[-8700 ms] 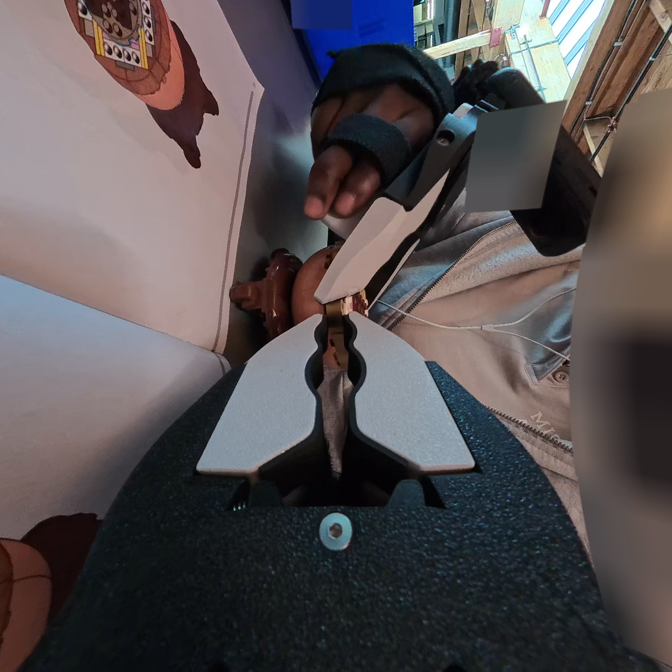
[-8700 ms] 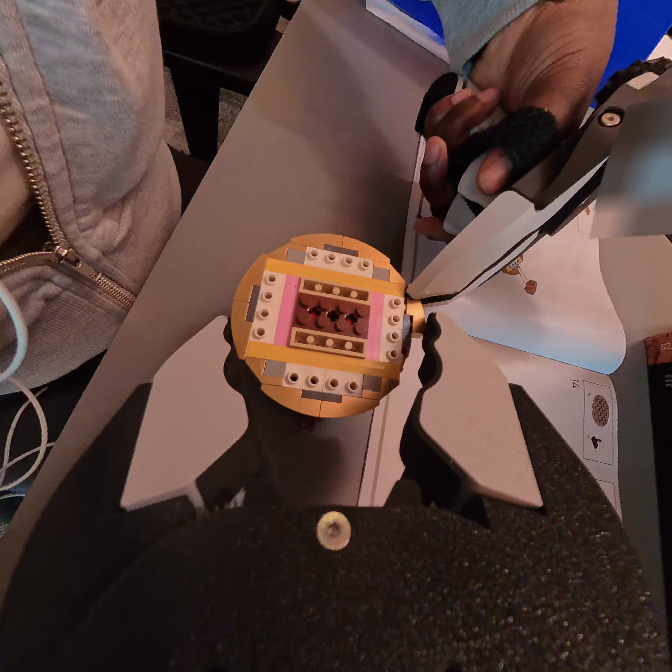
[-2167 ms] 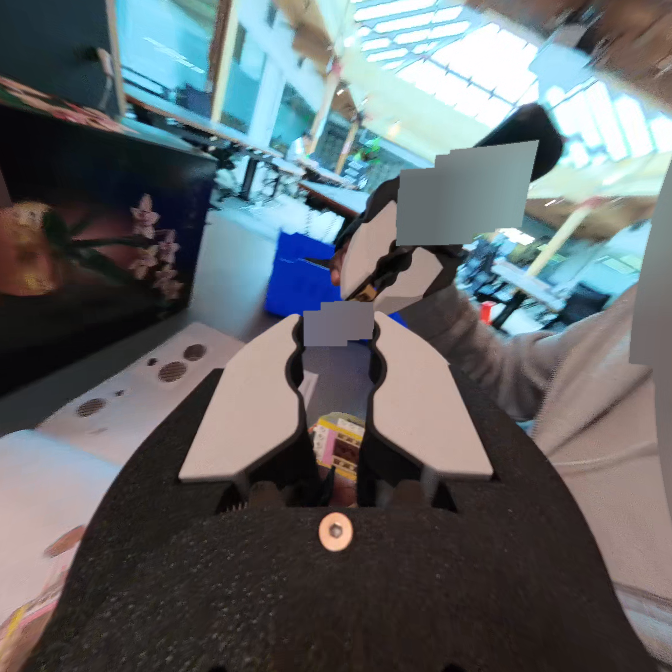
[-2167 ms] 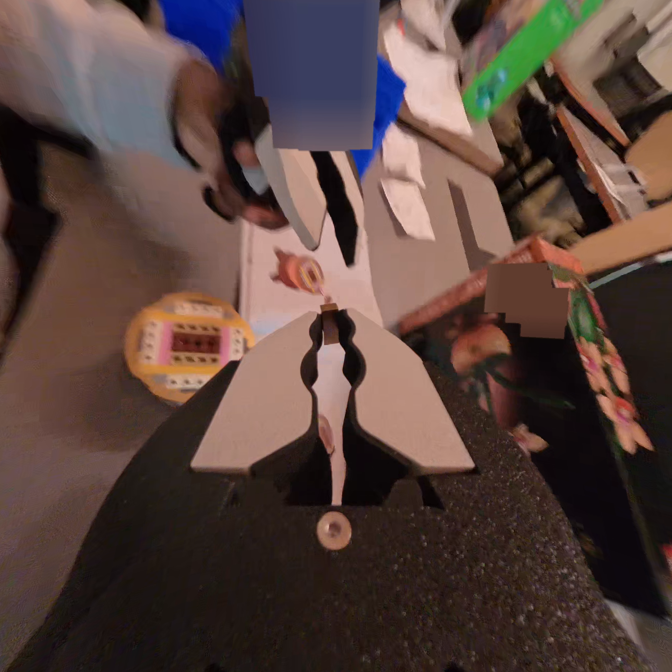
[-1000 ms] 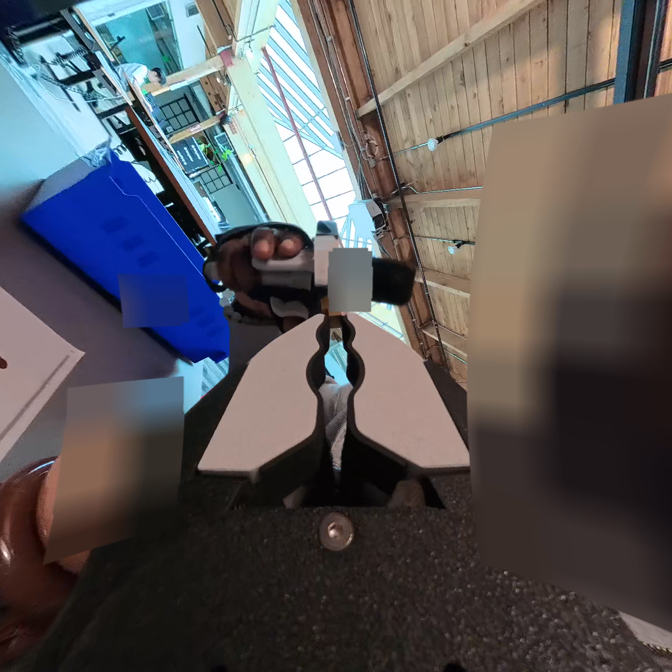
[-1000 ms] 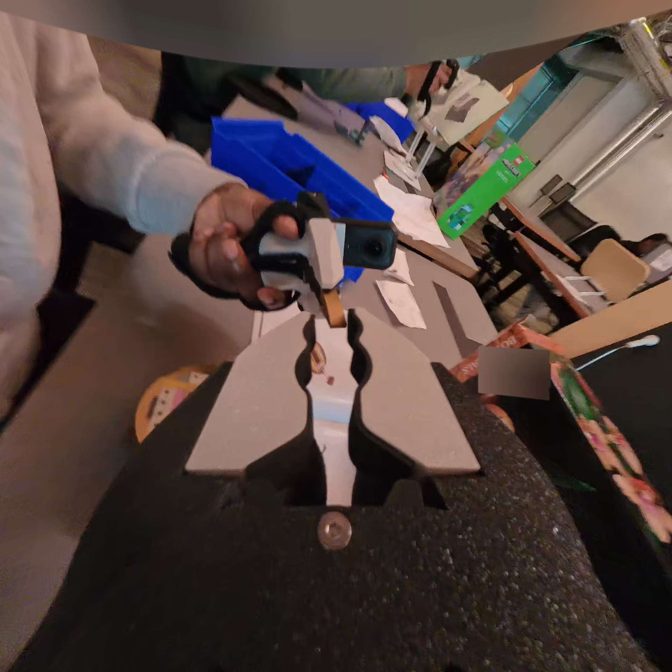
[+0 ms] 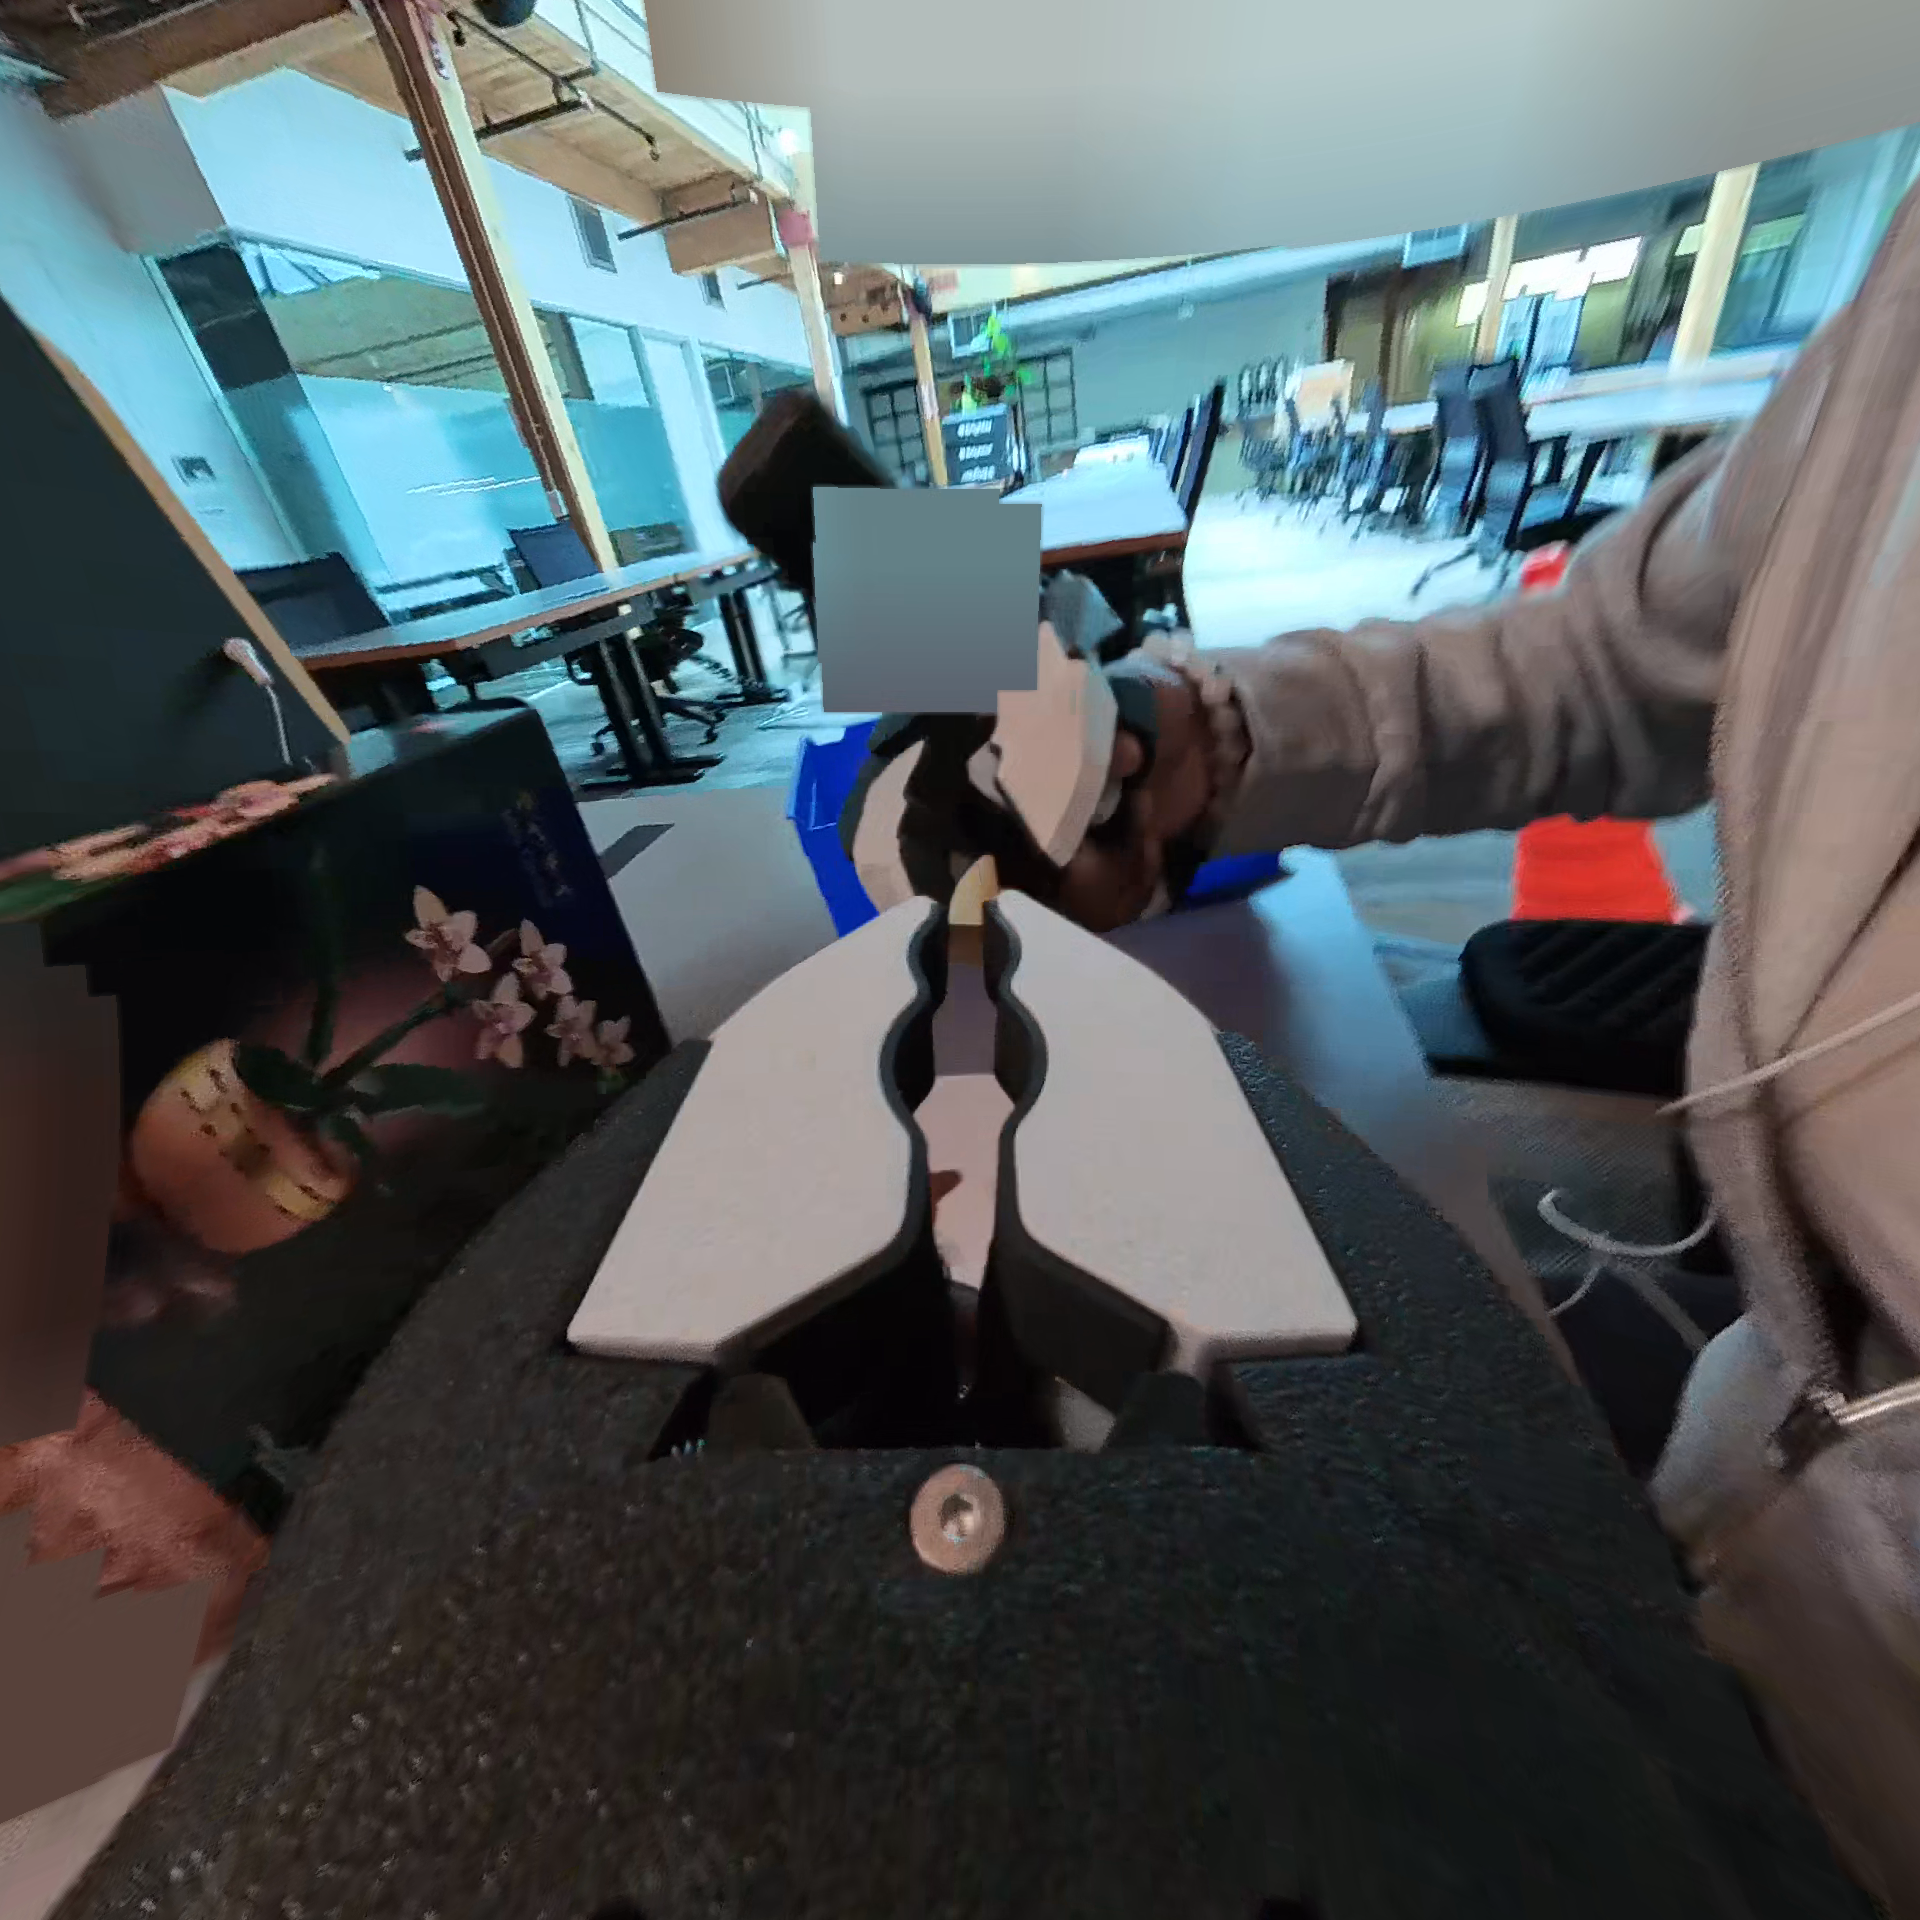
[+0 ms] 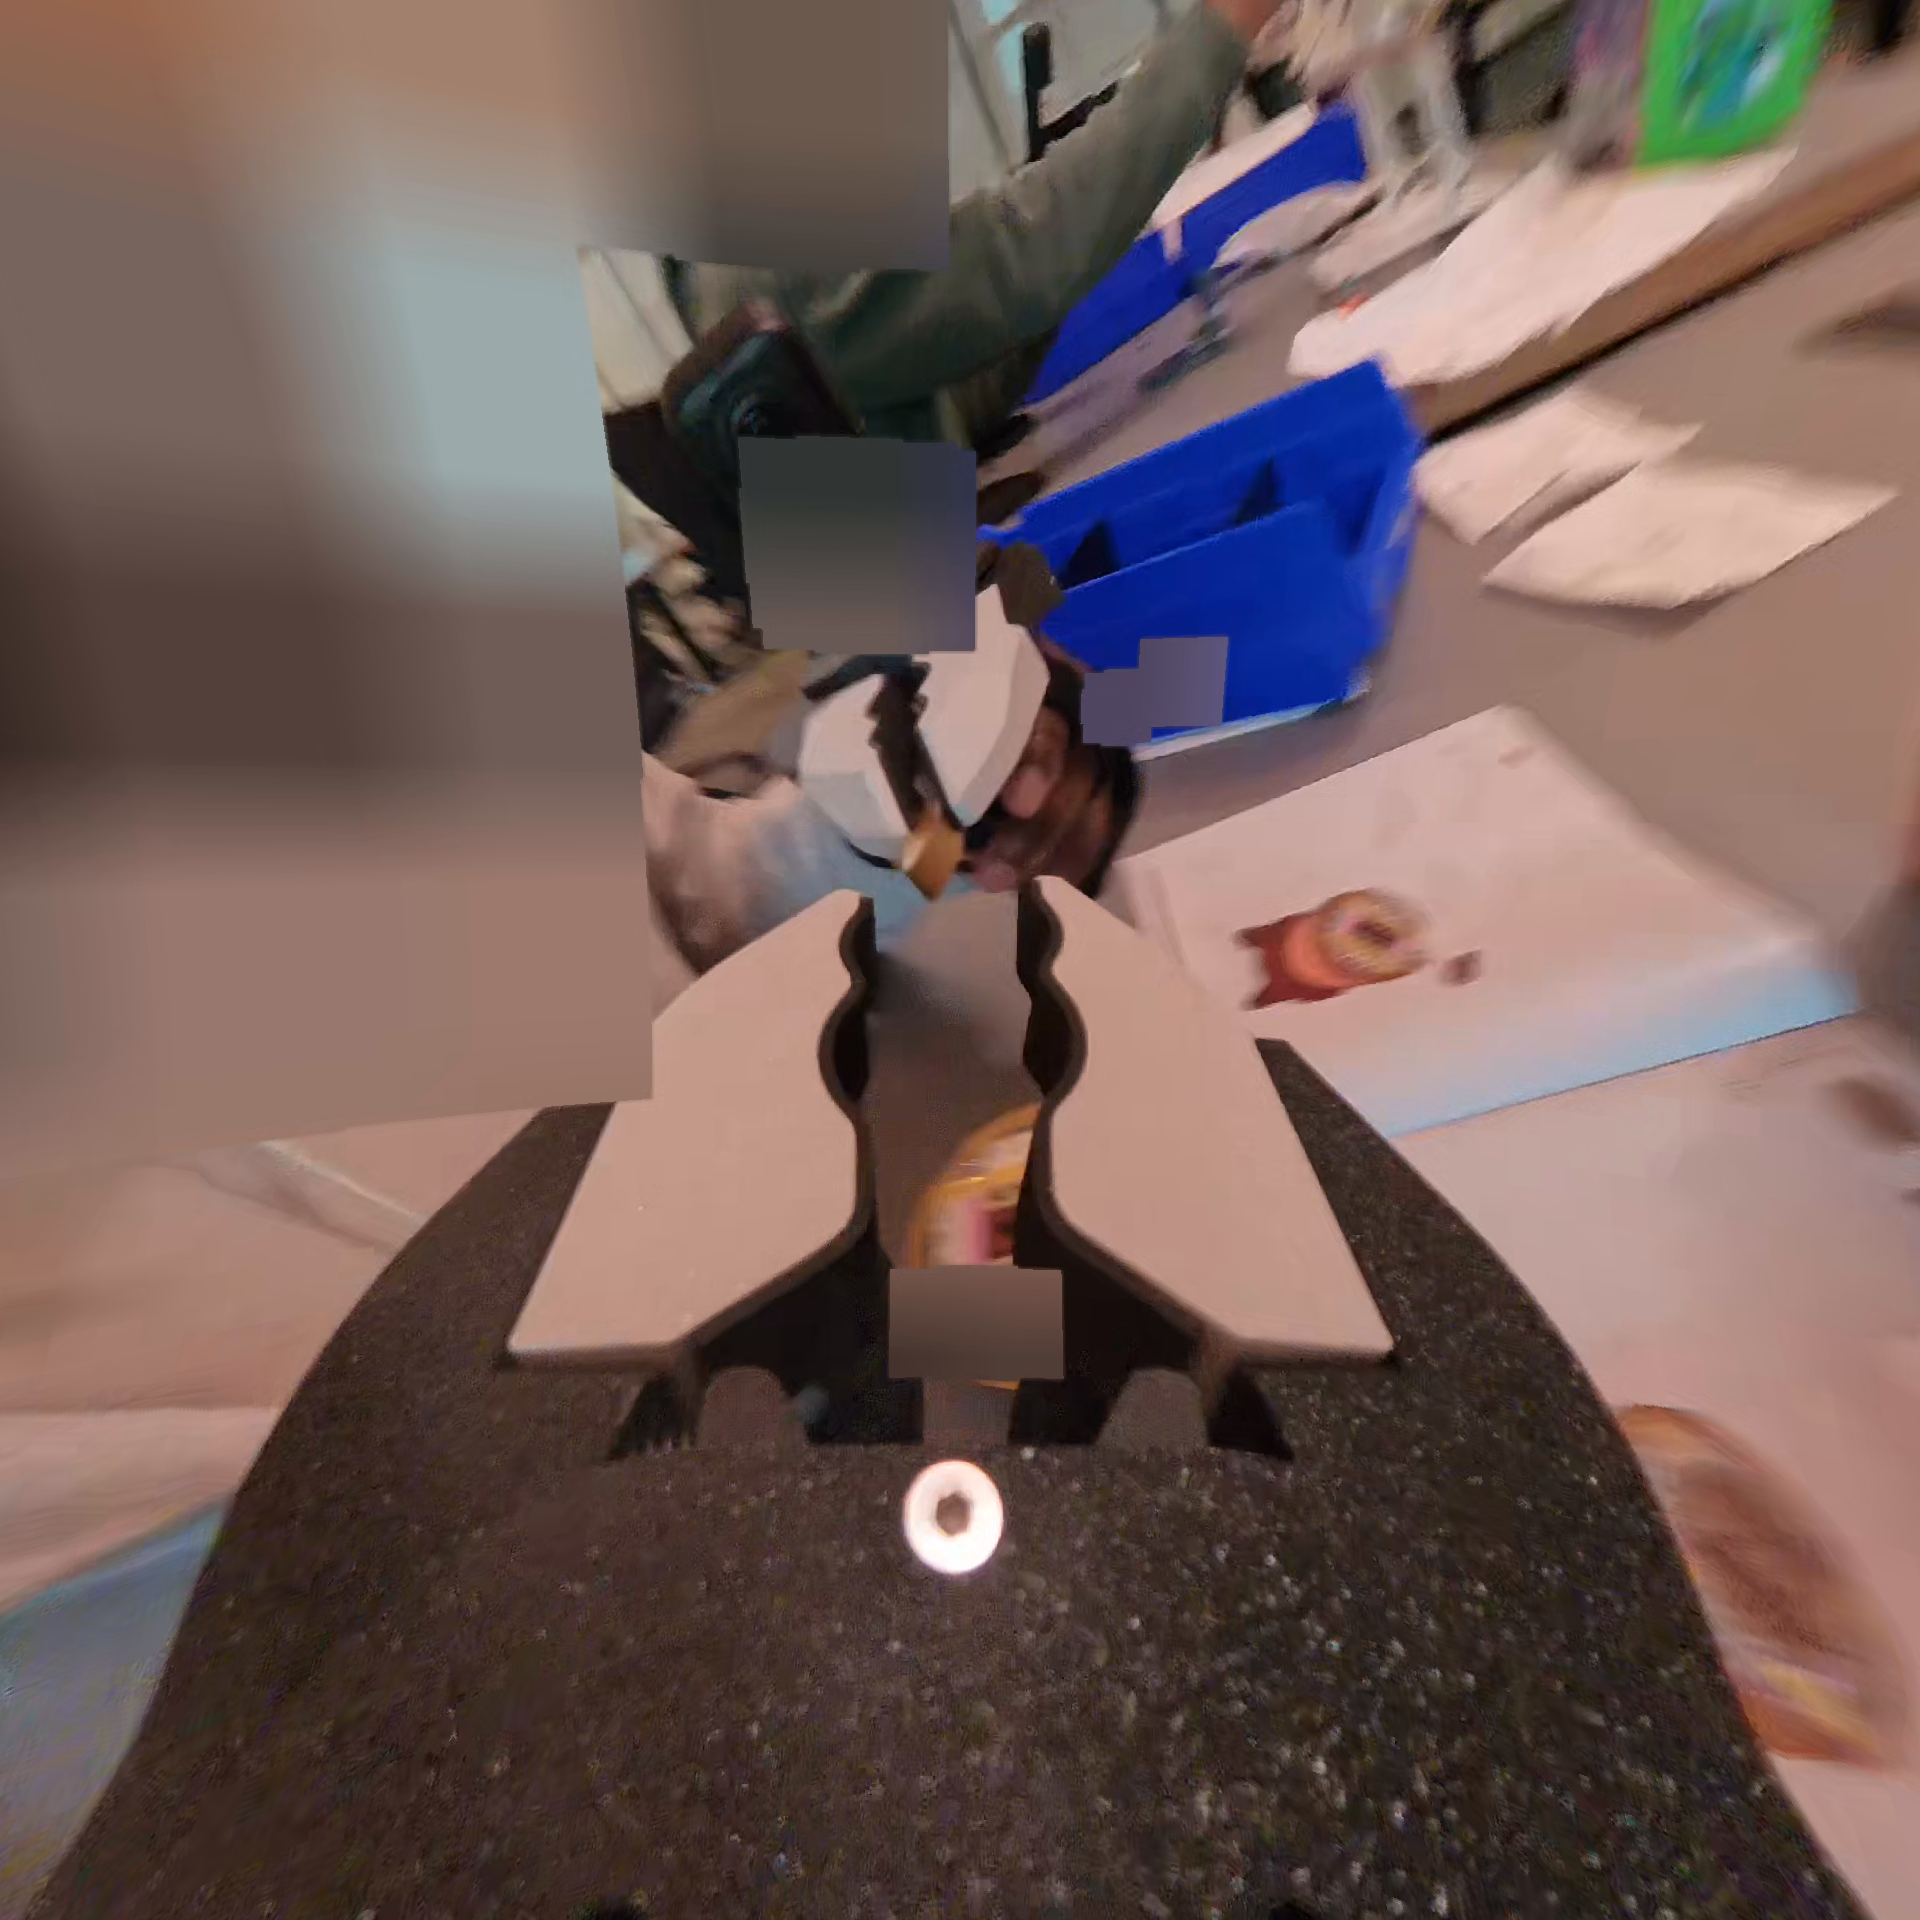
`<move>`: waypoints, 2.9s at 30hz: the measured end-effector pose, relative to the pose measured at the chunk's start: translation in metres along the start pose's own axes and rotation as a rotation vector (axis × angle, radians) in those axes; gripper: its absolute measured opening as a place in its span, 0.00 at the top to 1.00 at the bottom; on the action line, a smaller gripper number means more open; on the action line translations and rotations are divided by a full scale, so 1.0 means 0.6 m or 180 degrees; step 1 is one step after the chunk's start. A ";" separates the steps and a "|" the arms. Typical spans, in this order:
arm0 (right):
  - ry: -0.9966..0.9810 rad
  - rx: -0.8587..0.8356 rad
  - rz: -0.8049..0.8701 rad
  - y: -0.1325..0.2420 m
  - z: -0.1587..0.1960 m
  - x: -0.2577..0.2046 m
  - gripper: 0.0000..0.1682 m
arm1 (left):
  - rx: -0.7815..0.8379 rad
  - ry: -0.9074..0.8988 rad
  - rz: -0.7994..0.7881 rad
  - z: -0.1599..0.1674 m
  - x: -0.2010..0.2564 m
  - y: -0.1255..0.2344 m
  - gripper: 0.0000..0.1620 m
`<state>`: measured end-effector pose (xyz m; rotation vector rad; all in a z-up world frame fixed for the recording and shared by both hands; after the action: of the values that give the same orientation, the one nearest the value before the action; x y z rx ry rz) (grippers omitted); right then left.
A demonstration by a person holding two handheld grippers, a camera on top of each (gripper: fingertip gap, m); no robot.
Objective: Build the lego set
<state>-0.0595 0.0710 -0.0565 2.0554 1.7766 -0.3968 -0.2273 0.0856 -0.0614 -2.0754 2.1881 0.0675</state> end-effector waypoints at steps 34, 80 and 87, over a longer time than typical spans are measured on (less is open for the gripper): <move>-0.1353 -0.0670 -0.0341 -0.020 0.027 0.025 0.98 | -0.0465 -0.1002 0.0172 0.033 0.026 -0.014 0.96; -0.2776 -0.1294 -0.0511 -0.009 0.132 0.134 0.96 | -0.1639 -0.0479 -0.0227 0.095 0.079 0.003 0.46; -0.2889 -0.1240 -0.0640 -0.014 0.138 0.136 0.96 | -0.1806 -0.0581 0.0323 0.118 0.062 -0.009 0.34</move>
<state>-0.0519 0.1048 -0.1678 1.1337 1.3304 -0.8066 -0.2193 0.0571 -0.1358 -2.0858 2.3448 0.9476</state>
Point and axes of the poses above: each gripper's, where its closed fingertips meet, y back along the fingers, z out of its underside, x = y × z across the jaws, the point moved 8 cm from there along y, back along the fingers
